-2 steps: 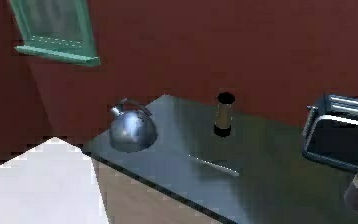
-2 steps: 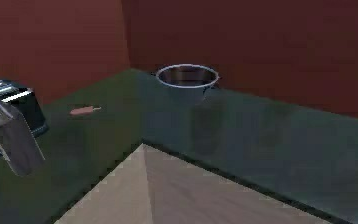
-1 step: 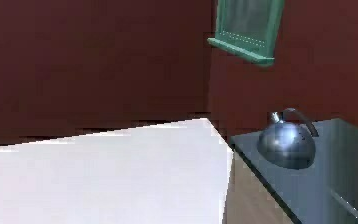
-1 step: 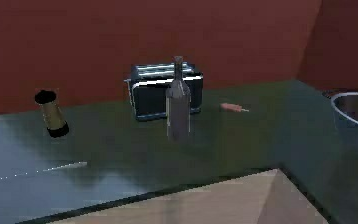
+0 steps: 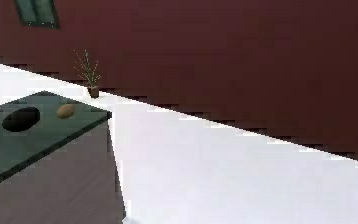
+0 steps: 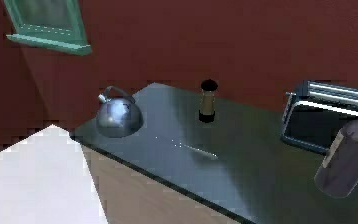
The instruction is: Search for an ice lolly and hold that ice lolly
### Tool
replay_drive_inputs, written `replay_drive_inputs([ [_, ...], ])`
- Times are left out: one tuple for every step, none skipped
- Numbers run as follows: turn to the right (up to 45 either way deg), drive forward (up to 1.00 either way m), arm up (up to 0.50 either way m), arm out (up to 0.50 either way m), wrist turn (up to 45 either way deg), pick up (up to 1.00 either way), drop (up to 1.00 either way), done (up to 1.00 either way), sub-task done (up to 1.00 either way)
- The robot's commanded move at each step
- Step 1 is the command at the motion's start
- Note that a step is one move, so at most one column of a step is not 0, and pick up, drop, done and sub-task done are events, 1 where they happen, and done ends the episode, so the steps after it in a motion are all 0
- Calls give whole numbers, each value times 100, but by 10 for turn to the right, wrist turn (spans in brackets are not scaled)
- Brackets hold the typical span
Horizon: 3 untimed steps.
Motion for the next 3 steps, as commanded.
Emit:
replay_drive_inputs([
  [-390, 0, 0, 0, 0, 0, 0, 0, 0],
  [0, 25, 0, 0, 0, 0, 0, 0, 0],
  [-450, 0, 0, 0, 0, 0, 0, 0, 0],
])
